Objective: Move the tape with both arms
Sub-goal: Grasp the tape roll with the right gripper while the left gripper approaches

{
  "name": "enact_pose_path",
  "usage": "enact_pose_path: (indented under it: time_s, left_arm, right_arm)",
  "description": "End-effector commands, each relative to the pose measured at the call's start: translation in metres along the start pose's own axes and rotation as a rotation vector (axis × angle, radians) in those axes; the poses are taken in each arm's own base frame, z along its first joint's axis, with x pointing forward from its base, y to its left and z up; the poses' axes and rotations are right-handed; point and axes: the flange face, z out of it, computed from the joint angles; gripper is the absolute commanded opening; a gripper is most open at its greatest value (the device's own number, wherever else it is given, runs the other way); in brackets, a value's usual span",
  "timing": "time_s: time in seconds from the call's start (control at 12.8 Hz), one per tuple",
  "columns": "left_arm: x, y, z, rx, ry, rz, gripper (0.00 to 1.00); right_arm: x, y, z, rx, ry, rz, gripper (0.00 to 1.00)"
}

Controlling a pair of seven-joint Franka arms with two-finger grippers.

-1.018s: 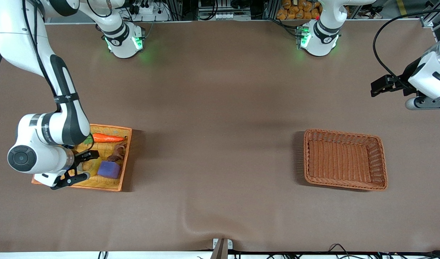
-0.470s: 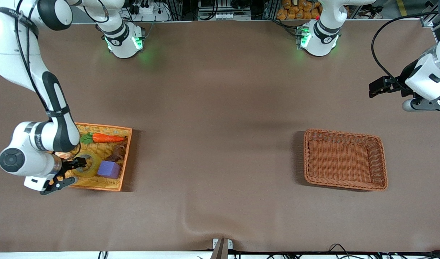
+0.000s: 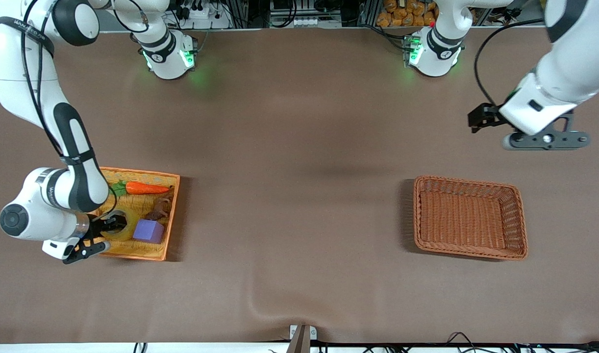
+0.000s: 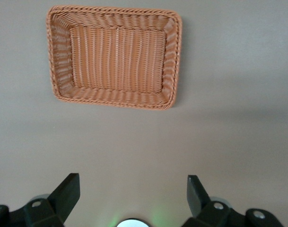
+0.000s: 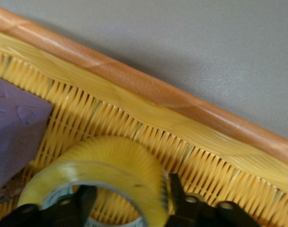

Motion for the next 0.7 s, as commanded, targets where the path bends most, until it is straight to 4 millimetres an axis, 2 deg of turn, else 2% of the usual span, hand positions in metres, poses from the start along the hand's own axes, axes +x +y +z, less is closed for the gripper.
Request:
enact_pose_path:
  time_s: [0.0,0.16,0.31,0.47,0.63]
  left_arm:
    - [0.016,0.007,0.015,-0.008,-0.005,0.003,1.0]
    - [0.024,0.017,0.028,-0.01,-0.017,0.02,1.0]
    - [0.032,0.021,0.039,-0.017,-0.012,0.025,1.0]
    - [0.051,0.034,0.064,-0.036,-0.015,0.039,1.0]
    - [0.069,0.061,0.093,-0.067,0.003,0.068,1.0]
  right_arm:
    - [-0.006,0.002,-0.005,0.068,0.02,0.025,0.0]
    - [-0.005,0.001,-0.009,0.068,0.021,0.021,0.0]
    - [0.001,-0.007,-0.026,0.06,0.035,-0.009,0.0]
    - [0.013,-0.02,-0.059,0.068,0.039,-0.042,0.0]
    - [0.028,-0.032,-0.099,0.085,0.028,-0.072,0.0]
